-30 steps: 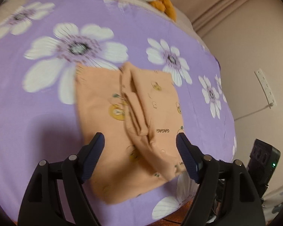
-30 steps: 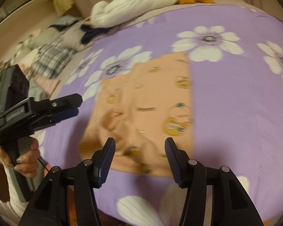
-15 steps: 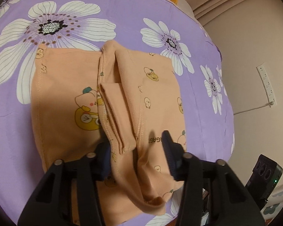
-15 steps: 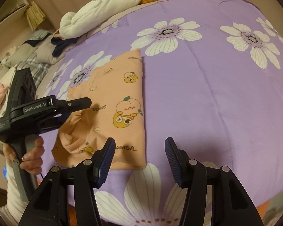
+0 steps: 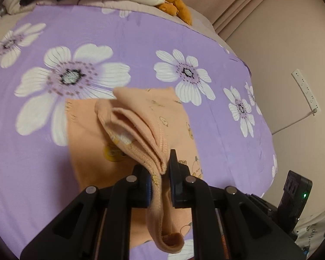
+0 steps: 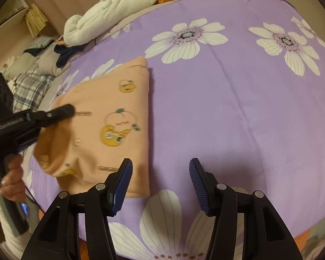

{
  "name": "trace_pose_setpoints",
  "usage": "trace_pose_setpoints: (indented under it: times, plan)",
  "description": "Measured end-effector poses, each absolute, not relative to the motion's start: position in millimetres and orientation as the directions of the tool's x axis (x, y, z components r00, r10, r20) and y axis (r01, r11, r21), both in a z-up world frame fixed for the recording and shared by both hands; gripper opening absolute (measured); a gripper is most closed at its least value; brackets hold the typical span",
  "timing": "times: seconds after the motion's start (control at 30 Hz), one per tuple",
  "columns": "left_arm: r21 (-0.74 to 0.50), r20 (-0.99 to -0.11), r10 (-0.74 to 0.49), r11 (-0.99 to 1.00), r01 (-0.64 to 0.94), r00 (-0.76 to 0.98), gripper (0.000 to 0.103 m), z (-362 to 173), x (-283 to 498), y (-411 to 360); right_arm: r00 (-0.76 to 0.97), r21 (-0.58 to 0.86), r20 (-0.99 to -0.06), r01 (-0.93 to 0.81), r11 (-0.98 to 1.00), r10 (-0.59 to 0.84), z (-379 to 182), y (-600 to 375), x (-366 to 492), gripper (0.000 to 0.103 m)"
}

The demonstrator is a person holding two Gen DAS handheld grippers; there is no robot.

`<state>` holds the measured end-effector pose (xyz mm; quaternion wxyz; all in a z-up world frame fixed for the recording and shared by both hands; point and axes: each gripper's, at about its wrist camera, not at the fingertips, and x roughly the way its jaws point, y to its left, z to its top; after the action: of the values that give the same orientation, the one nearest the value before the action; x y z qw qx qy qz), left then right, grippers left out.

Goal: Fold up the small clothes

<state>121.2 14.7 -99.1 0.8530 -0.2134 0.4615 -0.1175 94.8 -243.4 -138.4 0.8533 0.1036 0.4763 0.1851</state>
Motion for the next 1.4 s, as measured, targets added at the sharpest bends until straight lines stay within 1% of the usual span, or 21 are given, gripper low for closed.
trace_pose_setpoints:
  times: [0.13, 0.27, 0.37, 0.4, 0.5, 0.6, 0.7, 0.83, 0.93, 1.0, 1.07, 1.23, 1.33, 1.4]
  plan:
    - [-0.418, -0.765, -0.330, 0.908, -0.037, 0.553, 0.012, -106.9, 111.6, 32.0, 0.469, 0.354, -0.773, -0.238, 0.904, 0.426, -138.5, -236.9, 96.1, 0.055]
    - [-0.395, -0.791, -0.300, 0.916, -0.072, 0.533, 0.014, -124.5, 104.3, 45.9, 0.453, 0.346, -0.781, -0.259, 0.902, 0.430, -140.9, -228.1, 97.0, 0.055]
    - [-0.373, -0.820, -0.276, 0.922, -0.101, 0.501, 0.019, -144.8, 103.0, 51.0, 0.440, 0.342, -0.788, -0.269, 0.900, 0.431, -143.0, -222.9, 98.4, 0.055]
    - [-0.372, -0.823, -0.274, 0.922, -0.108, 0.497, 0.021, -148.6, 101.9, 52.4, 0.436, 0.339, -0.791, -0.271, 0.901, 0.429, -143.9, -221.2, 99.0, 0.055]
    - [-0.392, -0.812, -0.286, 0.913, -0.113, 0.508, 0.023, -147.2, 97.5, 54.4, 0.427, 0.332, -0.798, -0.276, 0.902, 0.425, -145.6, -216.9, 99.6, 0.055]
    - [-0.401, -0.815, -0.301, 0.910, -0.107, 0.495, 0.031, -144.0, 89.7, 52.8, 0.421, 0.335, -0.799, -0.281, 0.899, 0.429, -145.8, -214.2, 99.4, 0.055]
    - [-0.426, -0.815, -0.338, 0.900, -0.089, 0.471, 0.034, -147.0, 77.5, 49.7, 0.415, 0.341, -0.799, -0.283, 0.897, 0.435, -146.5, -212.2, 100.3, 0.055]
    - [-0.439, -0.835, -0.353, 0.890, -0.124, 0.422, 0.033, -162.2, 62.0, 49.0, 0.402, 0.345, -0.802, -0.290, 0.892, 0.441, -148.8, -207.7, 101.5, 0.055]
    - [-0.482, -0.824, -0.390, 0.864, -0.145, 0.412, 0.031, -173.3, 52.0, 48.7, 0.389, 0.349, -0.806, -0.298, 0.889, 0.447, -151.0, -203.7, 101.9, 0.055]
    - [-0.504, -0.810, -0.404, 0.850, -0.152, 0.426, 0.017, -173.4, 47.1, 48.9, 0.380, 0.354, -0.807, -0.301, 0.886, 0.452, -152.7, -201.5, 102.1, 0.055]
    - [-0.514, -0.801, -0.404, 0.843, -0.161, 0.442, 0.013, -168.2, 44.5, 48.9, 0.369, 0.361, -0.809, -0.304, 0.882, 0.459, -154.1, -200.1, 102.9, 0.055]
    - [-0.556, -0.762, -0.463, 0.826, -0.090, 0.452, 0.012, -147.8, 36.6, 42.6, 0.361, 0.361, -0.810, -0.315, 0.878, 0.462, -152.8, -196.7, 102.2, 0.055]
    - [-0.500, -0.799, -0.424, 0.862, -0.079, 0.427, 0.012, -153.3, 37.1, 38.0, 0.367, 0.360, -0.805, -0.322, 0.876, 0.466, -150.2, -196.5, 101.8, 0.055]
    - [-0.452, -0.837, -0.375, 0.885, -0.116, 0.398, 0.014, -166.2, 39.2, 38.0, 0.366, 0.361, -0.805, -0.324, 0.875, 0.467, -150.7, -196.2, 102.7, 0.055]
